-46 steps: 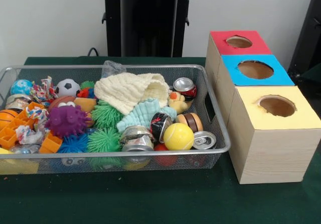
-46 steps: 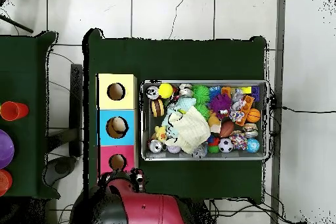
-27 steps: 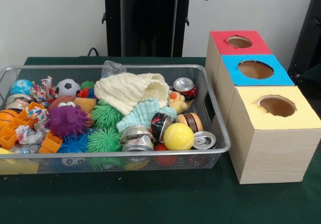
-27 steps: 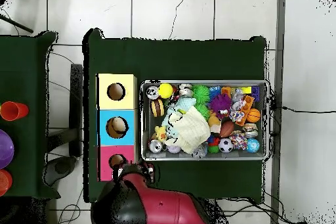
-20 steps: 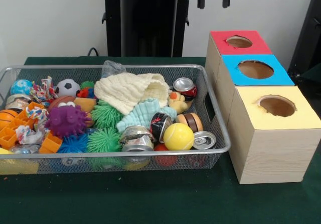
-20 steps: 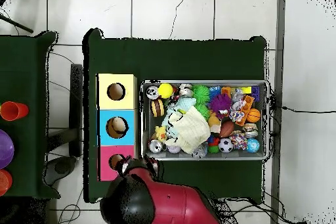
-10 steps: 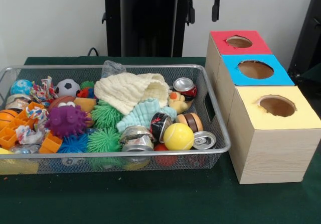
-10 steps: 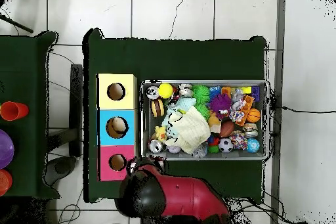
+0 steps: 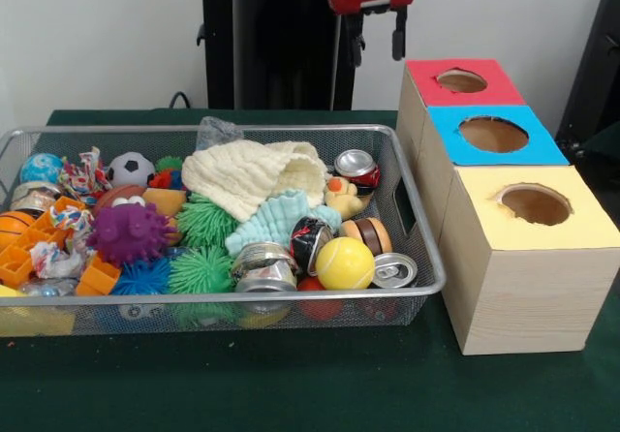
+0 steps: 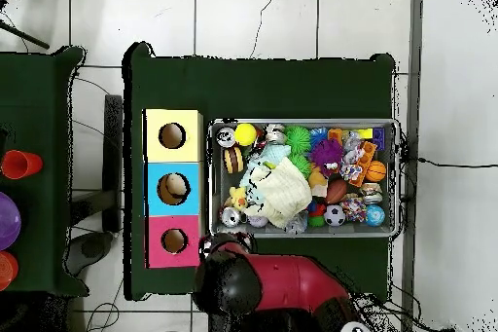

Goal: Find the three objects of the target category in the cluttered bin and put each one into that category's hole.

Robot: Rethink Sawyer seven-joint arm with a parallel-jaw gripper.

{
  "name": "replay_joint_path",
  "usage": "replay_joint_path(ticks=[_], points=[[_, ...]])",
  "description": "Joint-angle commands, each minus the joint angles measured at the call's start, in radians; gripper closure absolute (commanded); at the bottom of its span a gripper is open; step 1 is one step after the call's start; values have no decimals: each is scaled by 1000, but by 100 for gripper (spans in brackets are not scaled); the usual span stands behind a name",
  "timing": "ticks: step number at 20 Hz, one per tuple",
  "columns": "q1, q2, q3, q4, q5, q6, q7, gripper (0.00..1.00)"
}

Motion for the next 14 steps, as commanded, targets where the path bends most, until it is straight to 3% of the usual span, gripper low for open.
replay_joint_path(ticks=[1,6,14], points=[[-125,81,117,-71,-113,-9,-78,0],[-235,29,203,-34,-143,45,-105,0],[-409,111,302,-46,-251,67,-166,0]])
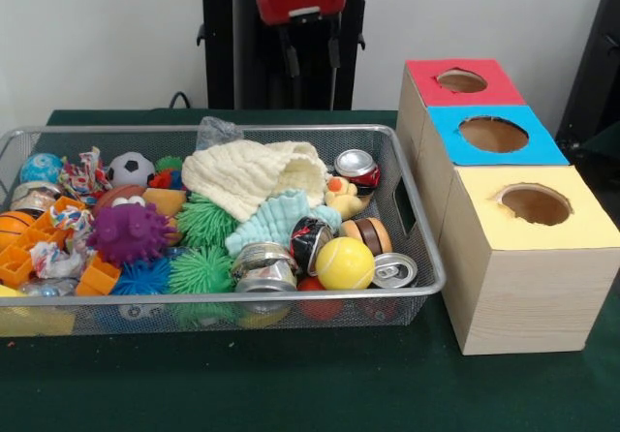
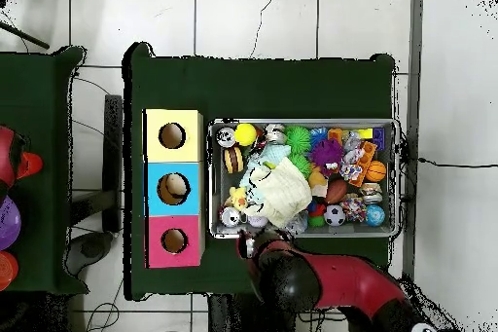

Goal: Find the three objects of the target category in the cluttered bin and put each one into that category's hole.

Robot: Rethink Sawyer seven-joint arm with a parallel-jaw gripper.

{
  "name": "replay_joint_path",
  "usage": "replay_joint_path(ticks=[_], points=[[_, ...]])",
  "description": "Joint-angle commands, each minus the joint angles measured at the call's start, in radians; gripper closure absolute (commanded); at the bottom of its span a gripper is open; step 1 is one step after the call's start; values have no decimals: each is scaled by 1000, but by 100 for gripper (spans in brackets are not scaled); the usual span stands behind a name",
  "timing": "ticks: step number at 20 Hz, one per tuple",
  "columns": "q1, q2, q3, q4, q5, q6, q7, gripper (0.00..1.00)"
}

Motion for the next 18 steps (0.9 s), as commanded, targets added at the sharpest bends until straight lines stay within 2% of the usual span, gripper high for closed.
replay_joint_path(ticks=[1,5,9,18], points=[[-108,77,145,-49,-119,67,-159,0],[-110,97,149,-64,-163,66,-128,0],[-141,200,139,-124,-248,50,-146,0],[-149,276,140,-185,-347,47,-118,0]])
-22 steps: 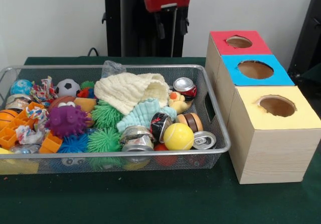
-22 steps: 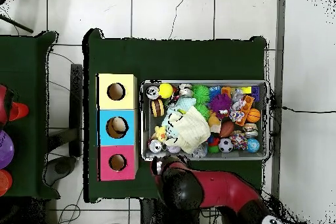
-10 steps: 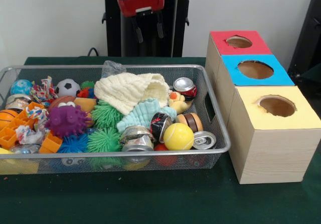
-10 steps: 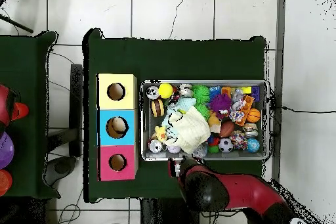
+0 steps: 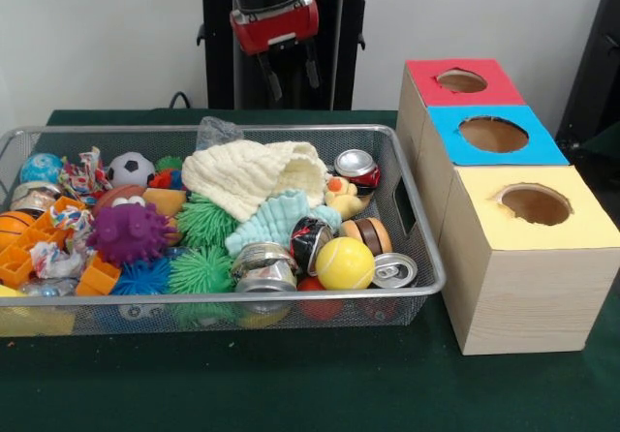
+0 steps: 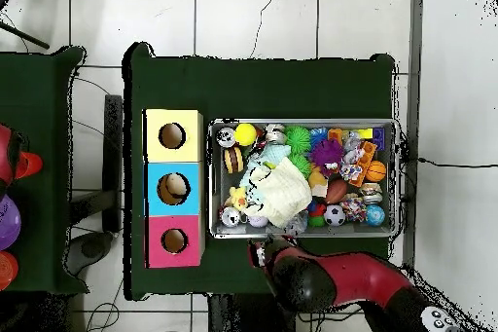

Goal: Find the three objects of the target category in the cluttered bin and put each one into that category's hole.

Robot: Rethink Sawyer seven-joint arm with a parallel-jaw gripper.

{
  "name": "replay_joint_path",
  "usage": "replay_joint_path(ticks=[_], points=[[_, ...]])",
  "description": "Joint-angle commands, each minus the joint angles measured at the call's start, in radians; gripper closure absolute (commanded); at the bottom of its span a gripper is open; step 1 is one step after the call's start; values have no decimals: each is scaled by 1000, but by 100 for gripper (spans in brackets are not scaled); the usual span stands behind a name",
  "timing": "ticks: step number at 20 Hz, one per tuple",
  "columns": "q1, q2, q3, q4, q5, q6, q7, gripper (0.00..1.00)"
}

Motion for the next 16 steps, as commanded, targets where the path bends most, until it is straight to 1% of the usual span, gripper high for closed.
replay_joint_path(ticks=[1,5,10,16], points=[[-27,112,73,-152,-110,49,-119,0],[-60,154,99,-184,-133,75,-148,0],[-121,253,139,-243,-166,113,-209,0],[-162,275,160,-261,-186,160,-231,0]])
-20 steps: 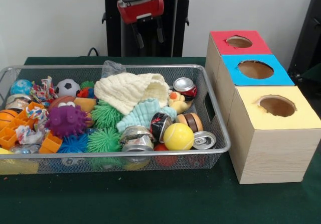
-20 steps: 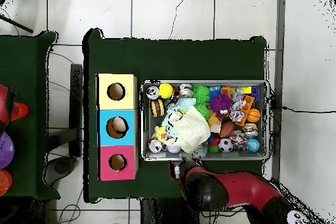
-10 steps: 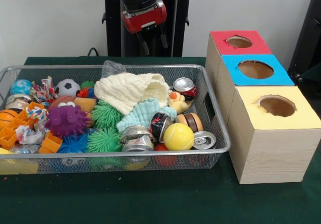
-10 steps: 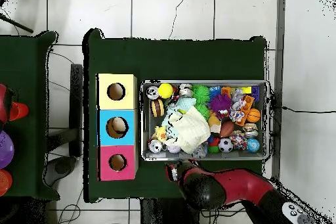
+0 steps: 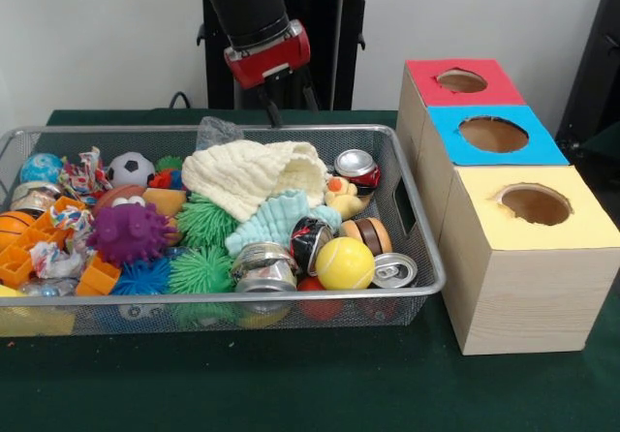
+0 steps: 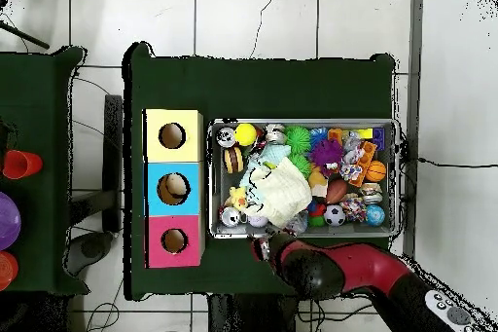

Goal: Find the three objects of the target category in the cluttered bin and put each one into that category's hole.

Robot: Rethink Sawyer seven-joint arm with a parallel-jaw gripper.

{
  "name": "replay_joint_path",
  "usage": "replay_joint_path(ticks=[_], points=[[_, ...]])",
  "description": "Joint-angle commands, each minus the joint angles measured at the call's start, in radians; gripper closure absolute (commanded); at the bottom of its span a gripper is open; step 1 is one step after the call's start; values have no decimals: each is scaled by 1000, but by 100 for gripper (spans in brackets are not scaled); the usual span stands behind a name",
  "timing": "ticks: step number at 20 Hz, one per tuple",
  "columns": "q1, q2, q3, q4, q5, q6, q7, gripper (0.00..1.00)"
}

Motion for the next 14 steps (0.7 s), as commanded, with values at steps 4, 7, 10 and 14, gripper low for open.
replay_joint_path(ticks=[4,7,10,14], points=[[-68,83,101,-171,-80,169,-230,0],[-84,72,114,-155,-83,177,-224,0],[-96,46,114,-110,-96,152,-186,0],[-89,11,112,-68,-111,112,-134,0]])
